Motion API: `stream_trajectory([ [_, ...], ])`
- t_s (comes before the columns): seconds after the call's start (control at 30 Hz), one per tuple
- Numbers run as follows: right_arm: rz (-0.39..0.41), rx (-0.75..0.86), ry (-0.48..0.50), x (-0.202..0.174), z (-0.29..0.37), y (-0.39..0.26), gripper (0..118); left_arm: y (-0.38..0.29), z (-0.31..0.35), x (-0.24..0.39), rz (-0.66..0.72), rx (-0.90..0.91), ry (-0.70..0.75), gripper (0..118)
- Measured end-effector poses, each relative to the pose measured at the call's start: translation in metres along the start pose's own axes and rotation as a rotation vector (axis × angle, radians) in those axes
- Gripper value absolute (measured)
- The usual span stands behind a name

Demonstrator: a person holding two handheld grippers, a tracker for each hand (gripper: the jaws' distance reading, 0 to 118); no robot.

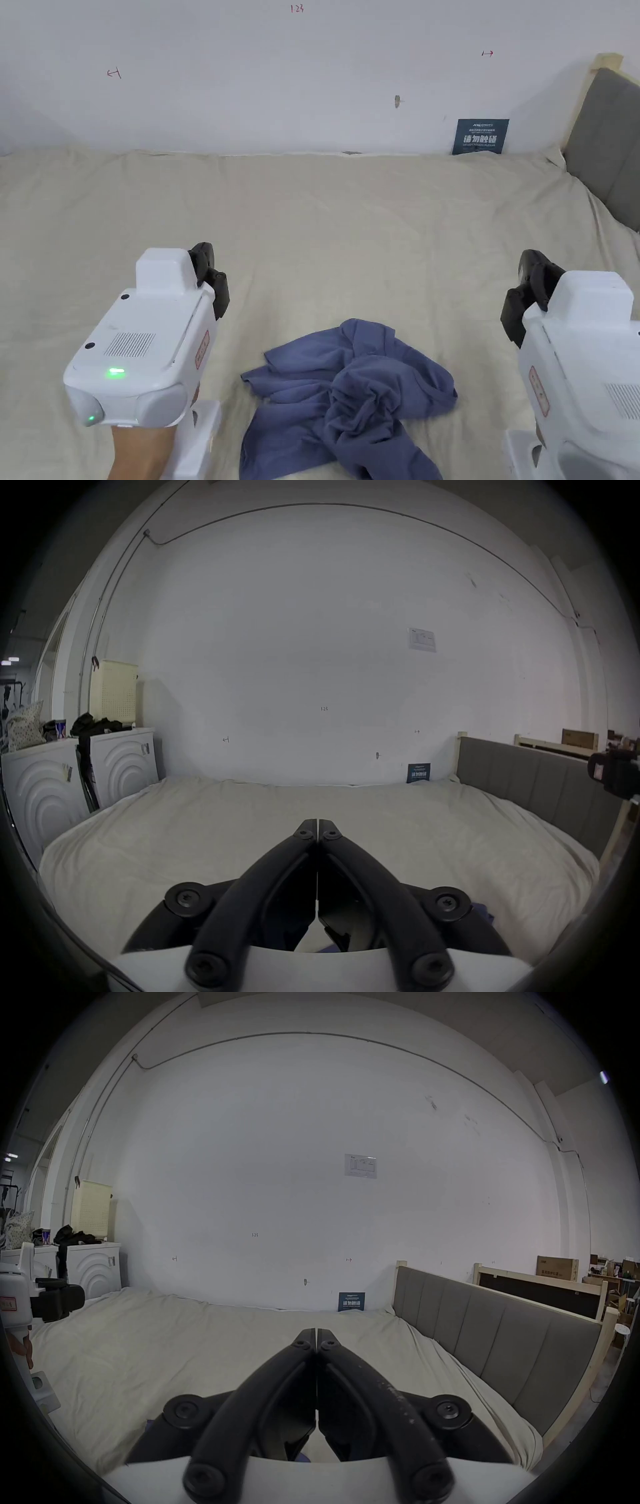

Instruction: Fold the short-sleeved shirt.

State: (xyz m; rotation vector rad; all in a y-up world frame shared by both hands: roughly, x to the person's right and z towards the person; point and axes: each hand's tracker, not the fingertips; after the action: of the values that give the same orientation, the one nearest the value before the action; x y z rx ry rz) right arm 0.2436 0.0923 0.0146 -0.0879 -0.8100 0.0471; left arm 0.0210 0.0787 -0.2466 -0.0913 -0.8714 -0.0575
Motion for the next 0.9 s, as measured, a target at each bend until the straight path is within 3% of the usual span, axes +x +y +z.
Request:
stream_trajectory([
  [0.1,-0.005,-0.006,0.005,-0.001,-0.001,-0.002,2,-0.002,-0.002,0.002,-0.013,-0.014,0.008,0],
  [0.23,-0.005,-0.014,0.006,-0.001,-0.001,-0.005,2,-0.013,-0.013,0.003,0.020,-0.212,-0.018,0],
  [0.6,-0.022,-0.058,0.011,0.002,-0.005,-0.023,2,-0.124,-0.020,0.006,0.260,-0.686,-0.110,4],
  [0.67,-0.024,-0.068,0.013,0.004,-0.006,-0.027,2,-0.140,-0.023,0.012,0.221,-0.748,-0.083,28],
  [0.7,-0.024,-0.074,0.013,0.005,-0.007,-0.029,2,-0.147,-0.022,0.014,0.213,-0.784,-0.110,51],
  [0.73,-0.022,-0.079,0.013,0.005,-0.008,-0.030,2,-0.155,-0.024,0.017,0.210,-0.811,-0.104,85],
  [0.77,-0.022,-0.084,0.013,0.006,-0.008,-0.031,2,-0.161,-0.027,0.020,0.201,-0.842,-0.089,104],
  [0.8,-0.023,-0.087,0.012,0.007,-0.009,-0.032,2,-0.164,-0.030,0.024,0.192,-0.859,-0.080,112],
  [0.9,-0.025,-0.098,0.005,0.009,-0.010,-0.035,2,-0.177,-0.039,0.031,0.125,-0.883,-0.057,106],
])
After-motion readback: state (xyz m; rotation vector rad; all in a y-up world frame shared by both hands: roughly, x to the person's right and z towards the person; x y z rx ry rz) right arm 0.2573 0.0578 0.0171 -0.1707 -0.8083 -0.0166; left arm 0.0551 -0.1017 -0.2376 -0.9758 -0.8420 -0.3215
